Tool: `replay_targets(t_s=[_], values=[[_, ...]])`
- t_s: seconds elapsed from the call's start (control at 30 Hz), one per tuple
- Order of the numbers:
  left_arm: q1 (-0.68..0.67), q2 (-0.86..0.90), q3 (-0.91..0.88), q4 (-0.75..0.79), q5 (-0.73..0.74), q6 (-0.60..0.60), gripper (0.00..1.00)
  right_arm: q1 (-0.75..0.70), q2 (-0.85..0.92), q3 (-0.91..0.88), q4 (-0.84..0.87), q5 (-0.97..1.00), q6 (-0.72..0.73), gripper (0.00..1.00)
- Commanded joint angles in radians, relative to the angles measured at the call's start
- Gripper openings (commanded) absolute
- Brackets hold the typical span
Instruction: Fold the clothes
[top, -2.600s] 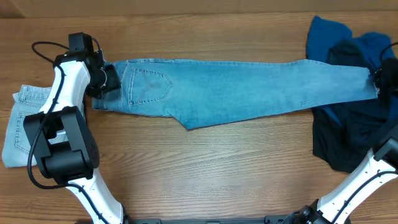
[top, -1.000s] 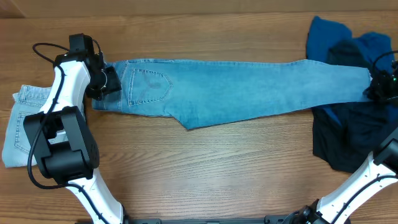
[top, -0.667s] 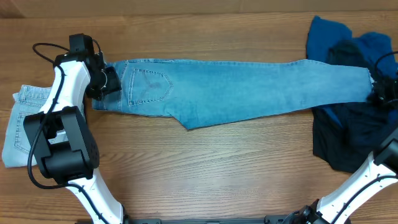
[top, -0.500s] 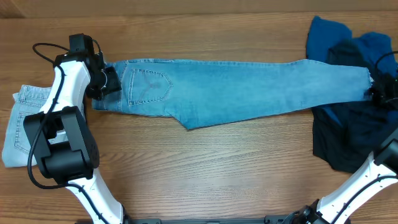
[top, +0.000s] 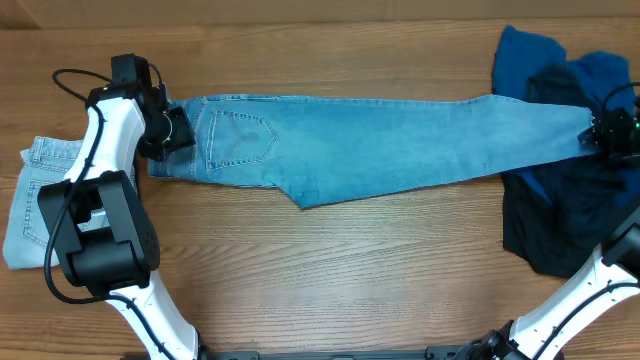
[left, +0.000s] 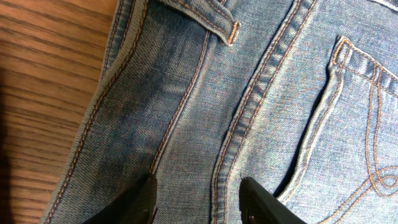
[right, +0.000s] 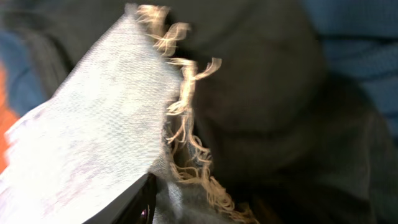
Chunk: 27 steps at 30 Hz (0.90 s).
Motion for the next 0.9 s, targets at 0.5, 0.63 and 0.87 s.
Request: replay_targets(t_s=[0.5, 0.63, 0.87], values=[[-0.009, -0.004, 0.007, -0.002, 0.006, 0.022, 0.47, -0.005, -0.098, 0.057, -0.002, 0.003, 0.010, 0.32], [-0.009, -0.004, 0.007, -0.001, 0.006, 0.022, 0.47, -0.005, -0.107, 0.057, -0.022, 0.002, 0.010, 0.35], [-0.010, -0.004, 0.007, 0.000, 0.006, 0.022, 0.47, -0.005, -0.107, 0.057, -0.028, 0.003, 0.010, 0.40]])
